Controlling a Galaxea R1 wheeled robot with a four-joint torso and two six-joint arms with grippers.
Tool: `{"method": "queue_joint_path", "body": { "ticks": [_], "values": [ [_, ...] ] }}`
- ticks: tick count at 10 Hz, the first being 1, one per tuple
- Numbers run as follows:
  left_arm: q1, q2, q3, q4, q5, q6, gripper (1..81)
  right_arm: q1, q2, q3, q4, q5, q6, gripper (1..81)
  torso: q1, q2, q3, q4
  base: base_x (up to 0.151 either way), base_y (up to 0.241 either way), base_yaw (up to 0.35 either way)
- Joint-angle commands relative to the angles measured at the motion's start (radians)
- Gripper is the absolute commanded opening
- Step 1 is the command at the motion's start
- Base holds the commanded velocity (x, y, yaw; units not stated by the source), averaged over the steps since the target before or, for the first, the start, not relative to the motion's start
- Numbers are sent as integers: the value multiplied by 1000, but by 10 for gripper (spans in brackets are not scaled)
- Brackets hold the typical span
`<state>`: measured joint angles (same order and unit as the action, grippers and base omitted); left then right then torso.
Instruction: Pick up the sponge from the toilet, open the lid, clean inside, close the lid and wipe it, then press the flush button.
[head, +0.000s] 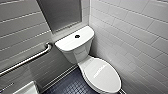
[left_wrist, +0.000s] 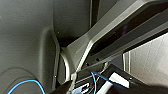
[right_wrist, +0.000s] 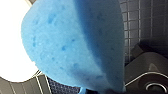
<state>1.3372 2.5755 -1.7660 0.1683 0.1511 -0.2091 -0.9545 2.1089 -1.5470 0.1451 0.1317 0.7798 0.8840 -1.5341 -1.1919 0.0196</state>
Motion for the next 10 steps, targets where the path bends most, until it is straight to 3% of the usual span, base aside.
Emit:
{"method": "queue_joint_path", "body": {
  "ticks": [1, 3, 6, 10],
  "values": [
    [4, -12, 42, 0, 77, 10, 811, 171, -151, 191, -234, -250, 4, 10, 0, 0, 0, 0, 0, 0, 0],
    [3, -6, 42, -1, 76, 17, 811, 301, -182, 263, -263, -404, 4, 10, 0, 0, 0, 0, 0, 0, 0],
    [1, 2, 34, -1, 76, 17, 811, 520, -134, 272, -266, -589, 7, 10, 0, 0, 0, 0, 0, 0, 0],
    [3, -1, 29, -3, 76, 17, 811, 719, 50, 194, -265, -722, 32, 10, 0, 0, 0, 0, 0, 0, 0]
  ]
}}
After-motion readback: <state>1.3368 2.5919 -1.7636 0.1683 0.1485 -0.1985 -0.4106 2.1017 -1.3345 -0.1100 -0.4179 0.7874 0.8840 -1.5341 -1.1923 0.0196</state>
